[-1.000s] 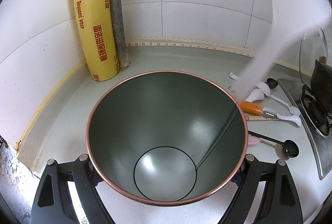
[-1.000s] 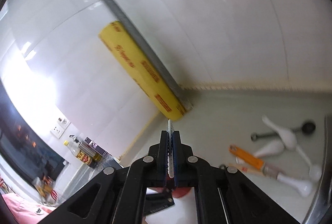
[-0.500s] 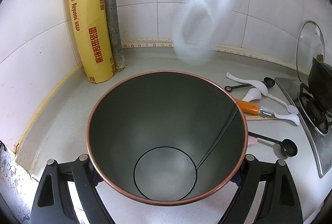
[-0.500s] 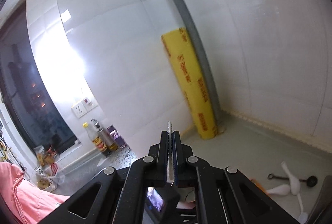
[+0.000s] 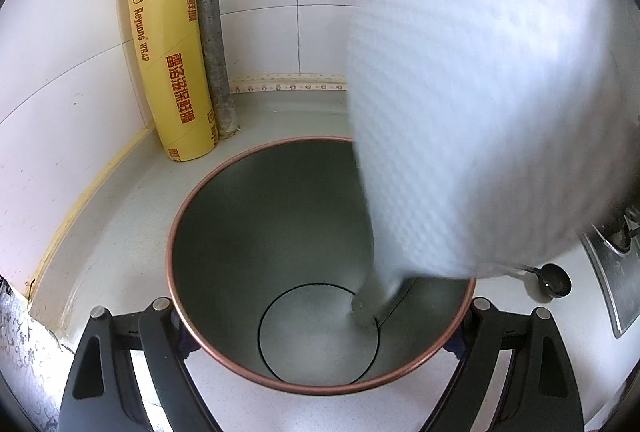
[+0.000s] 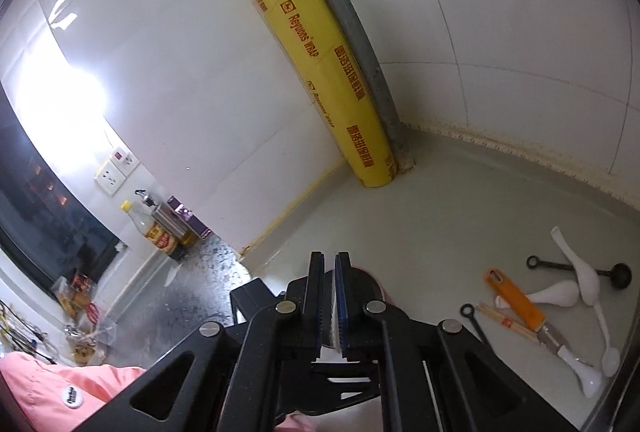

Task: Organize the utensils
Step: 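Lift the white rice paddle and lower it into the red holder, then open the right gripper and move it back toward the black ladle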

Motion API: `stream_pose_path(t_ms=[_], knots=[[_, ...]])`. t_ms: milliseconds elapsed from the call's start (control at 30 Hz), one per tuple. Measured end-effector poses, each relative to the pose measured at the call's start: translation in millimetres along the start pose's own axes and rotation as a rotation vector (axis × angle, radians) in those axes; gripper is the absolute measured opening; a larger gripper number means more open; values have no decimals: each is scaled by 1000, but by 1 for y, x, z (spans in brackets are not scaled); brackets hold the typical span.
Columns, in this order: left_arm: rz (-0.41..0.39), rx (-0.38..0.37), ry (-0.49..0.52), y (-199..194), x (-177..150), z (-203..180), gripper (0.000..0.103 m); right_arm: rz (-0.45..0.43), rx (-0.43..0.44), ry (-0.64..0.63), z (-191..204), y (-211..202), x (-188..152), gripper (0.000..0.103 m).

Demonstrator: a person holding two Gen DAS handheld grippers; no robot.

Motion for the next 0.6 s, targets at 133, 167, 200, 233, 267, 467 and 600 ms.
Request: stream_pose_path(t_ms=[133,167,200,233,267,467,600], knots=[[1,-2,4,2,0,1,90,-6,-32,9,-7,0,-3,8],[1,-3,5,2,0,1,90,-6,-43,13,-9,1,-4,8],[1,-2,5,2,0,2,90,-5,-54,15,-12,0,-5,8],[1,-3,4,2,-1,2,90,-6,-63,18,-14,-3,-6,8],[1,-3,5,2,0,3,91,-8,-73,27,-18,-3,-8,8],[1,-3,7,2,-1,2,91,-21,-178,118,-56,-8,-28,17],[1,-2,4,2,-1,4,91,-7,-260,209,-89,-8,-56,40]])
Point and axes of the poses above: each gripper's, at about its wrist camera, not at the fingertips, and y roughly the way its jaws point, z to its left, x to its top, the point moved 7 cm from there along y, roughly the way its jaws point
